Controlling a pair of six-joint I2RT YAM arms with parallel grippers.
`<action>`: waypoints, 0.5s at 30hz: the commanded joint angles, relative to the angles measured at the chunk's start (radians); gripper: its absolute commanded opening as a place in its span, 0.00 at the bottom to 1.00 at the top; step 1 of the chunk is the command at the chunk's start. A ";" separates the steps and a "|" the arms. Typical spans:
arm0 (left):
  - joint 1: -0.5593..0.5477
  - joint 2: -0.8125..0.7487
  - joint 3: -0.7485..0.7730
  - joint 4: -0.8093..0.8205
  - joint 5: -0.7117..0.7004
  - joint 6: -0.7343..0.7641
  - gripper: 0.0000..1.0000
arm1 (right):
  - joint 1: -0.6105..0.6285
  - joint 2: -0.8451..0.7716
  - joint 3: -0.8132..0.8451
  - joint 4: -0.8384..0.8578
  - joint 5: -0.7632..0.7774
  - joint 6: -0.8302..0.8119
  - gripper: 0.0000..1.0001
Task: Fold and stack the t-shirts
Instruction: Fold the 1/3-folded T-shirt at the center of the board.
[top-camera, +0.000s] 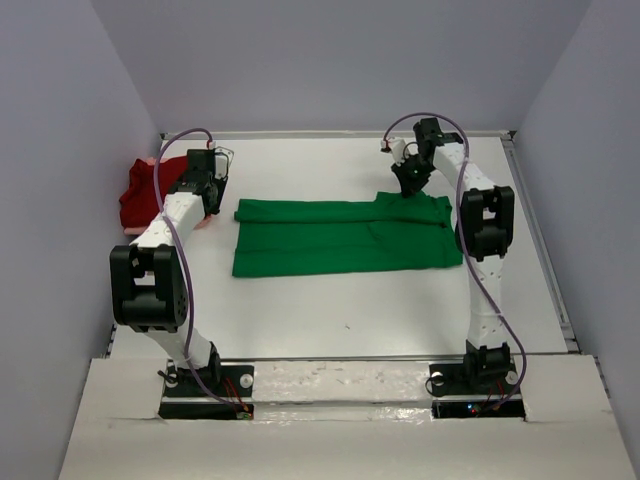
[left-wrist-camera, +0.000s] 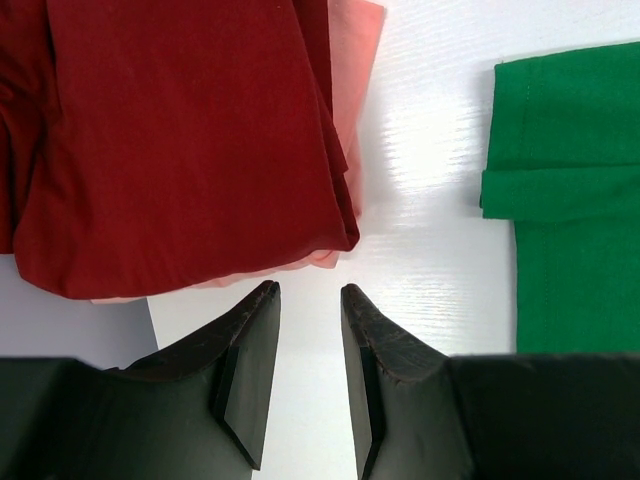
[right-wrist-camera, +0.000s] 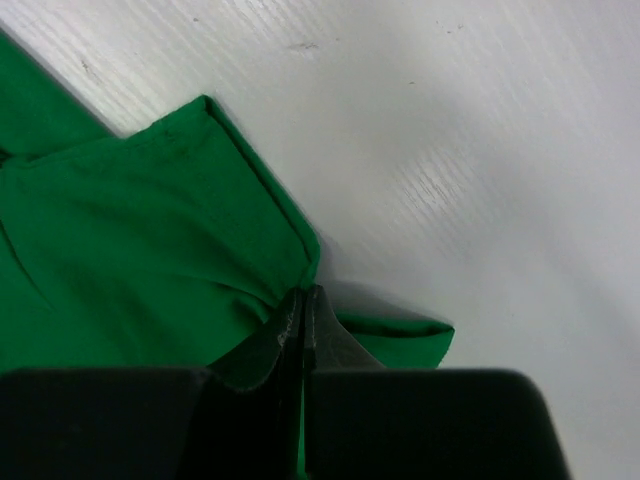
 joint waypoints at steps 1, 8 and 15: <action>0.008 -0.027 0.015 0.005 -0.007 0.000 0.43 | 0.001 -0.110 -0.014 -0.043 -0.003 -0.010 0.00; 0.008 -0.036 0.022 -0.002 0.001 -0.004 0.43 | 0.001 -0.194 -0.083 -0.069 -0.043 -0.004 0.00; 0.008 -0.055 0.016 -0.005 0.016 -0.001 0.43 | 0.001 -0.253 -0.157 -0.136 -0.072 -0.021 0.00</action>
